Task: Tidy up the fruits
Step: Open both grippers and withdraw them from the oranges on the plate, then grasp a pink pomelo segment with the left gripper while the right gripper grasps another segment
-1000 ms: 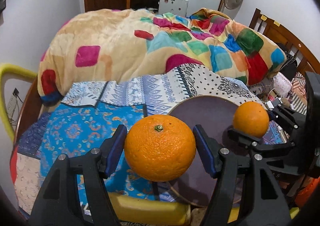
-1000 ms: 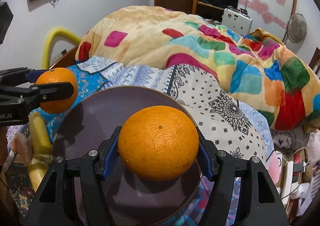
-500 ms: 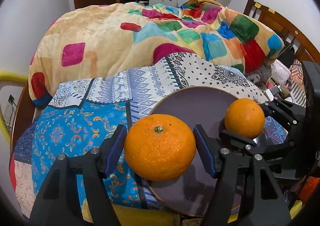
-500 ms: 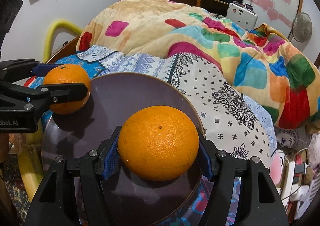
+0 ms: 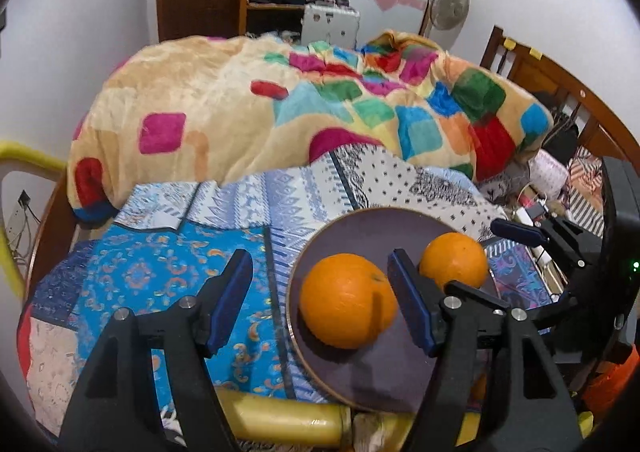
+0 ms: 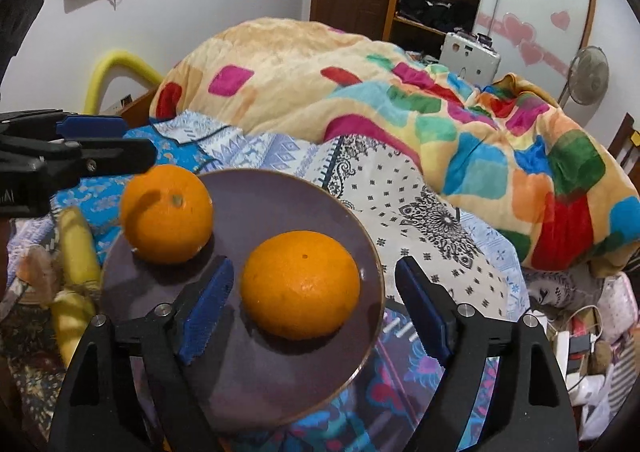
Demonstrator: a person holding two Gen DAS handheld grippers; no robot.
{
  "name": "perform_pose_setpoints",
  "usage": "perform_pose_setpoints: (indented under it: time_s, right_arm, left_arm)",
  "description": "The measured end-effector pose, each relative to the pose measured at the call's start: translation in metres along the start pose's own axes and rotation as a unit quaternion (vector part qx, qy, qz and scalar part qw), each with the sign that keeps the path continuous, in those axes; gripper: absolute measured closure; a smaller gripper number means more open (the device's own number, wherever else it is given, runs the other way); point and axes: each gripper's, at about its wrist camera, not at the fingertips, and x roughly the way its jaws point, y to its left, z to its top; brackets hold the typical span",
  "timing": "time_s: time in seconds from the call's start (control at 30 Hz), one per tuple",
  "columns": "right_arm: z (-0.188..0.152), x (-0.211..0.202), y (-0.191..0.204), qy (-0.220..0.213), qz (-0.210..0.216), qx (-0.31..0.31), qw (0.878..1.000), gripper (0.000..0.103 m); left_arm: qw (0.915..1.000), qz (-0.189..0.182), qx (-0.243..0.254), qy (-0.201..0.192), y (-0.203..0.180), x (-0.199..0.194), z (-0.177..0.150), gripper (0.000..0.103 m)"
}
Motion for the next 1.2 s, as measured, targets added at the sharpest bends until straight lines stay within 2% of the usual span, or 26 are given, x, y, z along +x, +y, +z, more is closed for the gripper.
perform_pose_setpoints:
  time_s: [0.4,0.73,0.93,1.2]
  right_arm:
    - [-0.008,-0.069,0.020,-0.060,0.000,-0.005,0.998,0.022]
    - [-0.032,-0.111,0.052,-0.104,0.004,-0.025,0.994,0.022]
    - [-0.045,-0.109,0.066,-0.098,0.027,-0.033,0.994,0.022]
    - [-0.076,-0.090,0.080,-0.060,0.045,-0.039,0.996,0.022]
  left_arm:
    - [0.9977,0.034,0.016,-0.056,-0.001,-0.082,-0.024,0.031]
    - [0.9938,0.068,0.047,-0.074,-0.001,-0.132,-0.071,0.023]
    - [0.9924,0.081,0.066,-0.064,0.002,-0.139,-0.100,0.019]
    - [0.9931,0.095,0.066,-0.022,0.024,-0.119,-0.136,0.019]
